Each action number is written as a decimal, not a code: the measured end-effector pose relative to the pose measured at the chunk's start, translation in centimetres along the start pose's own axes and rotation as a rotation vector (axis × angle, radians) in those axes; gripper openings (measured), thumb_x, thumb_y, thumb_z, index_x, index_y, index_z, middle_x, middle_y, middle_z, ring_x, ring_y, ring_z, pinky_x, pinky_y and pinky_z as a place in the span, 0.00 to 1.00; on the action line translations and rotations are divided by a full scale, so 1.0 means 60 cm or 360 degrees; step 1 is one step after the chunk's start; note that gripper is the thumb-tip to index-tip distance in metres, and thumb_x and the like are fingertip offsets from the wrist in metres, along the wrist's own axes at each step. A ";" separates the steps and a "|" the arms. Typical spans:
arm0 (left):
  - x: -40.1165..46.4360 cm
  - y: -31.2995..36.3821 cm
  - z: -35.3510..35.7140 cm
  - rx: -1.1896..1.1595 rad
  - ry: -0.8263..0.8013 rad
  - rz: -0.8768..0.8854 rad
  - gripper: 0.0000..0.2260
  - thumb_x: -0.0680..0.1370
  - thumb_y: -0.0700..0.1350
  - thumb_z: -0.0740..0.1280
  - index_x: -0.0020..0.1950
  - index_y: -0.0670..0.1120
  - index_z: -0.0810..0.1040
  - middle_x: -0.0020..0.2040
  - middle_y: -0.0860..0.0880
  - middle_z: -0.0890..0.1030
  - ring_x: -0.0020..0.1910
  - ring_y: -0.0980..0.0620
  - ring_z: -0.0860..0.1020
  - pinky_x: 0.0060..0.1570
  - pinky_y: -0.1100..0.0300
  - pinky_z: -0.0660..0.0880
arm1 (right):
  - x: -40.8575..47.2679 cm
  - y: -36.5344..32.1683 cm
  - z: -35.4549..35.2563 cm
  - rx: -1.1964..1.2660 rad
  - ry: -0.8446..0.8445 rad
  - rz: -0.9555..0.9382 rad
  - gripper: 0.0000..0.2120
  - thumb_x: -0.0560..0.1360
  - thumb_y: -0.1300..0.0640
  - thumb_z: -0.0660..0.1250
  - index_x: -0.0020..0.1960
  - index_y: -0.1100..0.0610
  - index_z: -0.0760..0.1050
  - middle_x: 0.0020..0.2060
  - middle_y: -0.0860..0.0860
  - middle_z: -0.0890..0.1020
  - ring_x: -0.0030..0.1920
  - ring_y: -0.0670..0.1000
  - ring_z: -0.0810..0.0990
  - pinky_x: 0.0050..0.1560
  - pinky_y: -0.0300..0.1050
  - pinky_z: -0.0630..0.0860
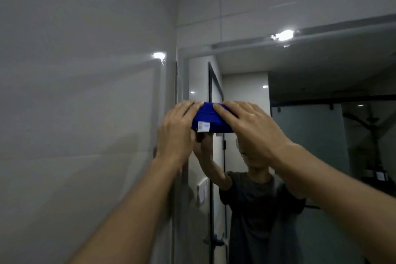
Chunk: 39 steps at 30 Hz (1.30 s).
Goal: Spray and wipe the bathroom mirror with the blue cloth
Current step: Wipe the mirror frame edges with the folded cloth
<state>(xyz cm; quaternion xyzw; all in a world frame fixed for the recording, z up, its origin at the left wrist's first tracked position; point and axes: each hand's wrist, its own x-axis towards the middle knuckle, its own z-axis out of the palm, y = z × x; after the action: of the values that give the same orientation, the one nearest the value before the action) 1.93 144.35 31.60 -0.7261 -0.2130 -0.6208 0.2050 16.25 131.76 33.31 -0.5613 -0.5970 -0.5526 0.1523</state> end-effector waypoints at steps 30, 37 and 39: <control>0.319 -0.092 0.014 0.0996 -0.0087 0.0197 0.34 0.77 0.39 0.66 0.79 0.39 0.53 0.68 0.36 0.72 0.64 0.34 0.71 0.63 0.47 0.67 | 0.332 0.096 0.044 -0.0172 0.0386 0.0177 0.30 0.76 0.54 0.70 0.74 0.58 0.63 0.64 0.58 0.74 0.65 0.60 0.71 0.65 0.56 0.70; 0.250 -0.094 0.021 0.1006 -0.0172 0.0235 0.31 0.78 0.40 0.62 0.78 0.36 0.53 0.69 0.34 0.70 0.64 0.34 0.72 0.70 0.47 0.61 | 0.265 0.069 0.056 -0.0121 0.0281 0.0079 0.30 0.77 0.58 0.67 0.76 0.59 0.60 0.70 0.59 0.69 0.70 0.60 0.66 0.69 0.55 0.65; 0.223 -0.088 0.022 0.1008 -0.0196 0.0212 0.29 0.80 0.41 0.61 0.78 0.36 0.54 0.70 0.34 0.70 0.66 0.35 0.71 0.72 0.48 0.58 | 0.243 0.058 0.063 -0.0090 0.0273 0.0070 0.29 0.78 0.58 0.65 0.77 0.58 0.60 0.71 0.59 0.68 0.70 0.60 0.65 0.69 0.53 0.64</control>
<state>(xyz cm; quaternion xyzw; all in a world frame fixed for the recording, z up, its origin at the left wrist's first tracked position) 1.87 150.17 44.85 -0.6747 -0.3596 -0.4640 0.4474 16.12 141.35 45.44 -0.5291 -0.5535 -0.6116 0.1991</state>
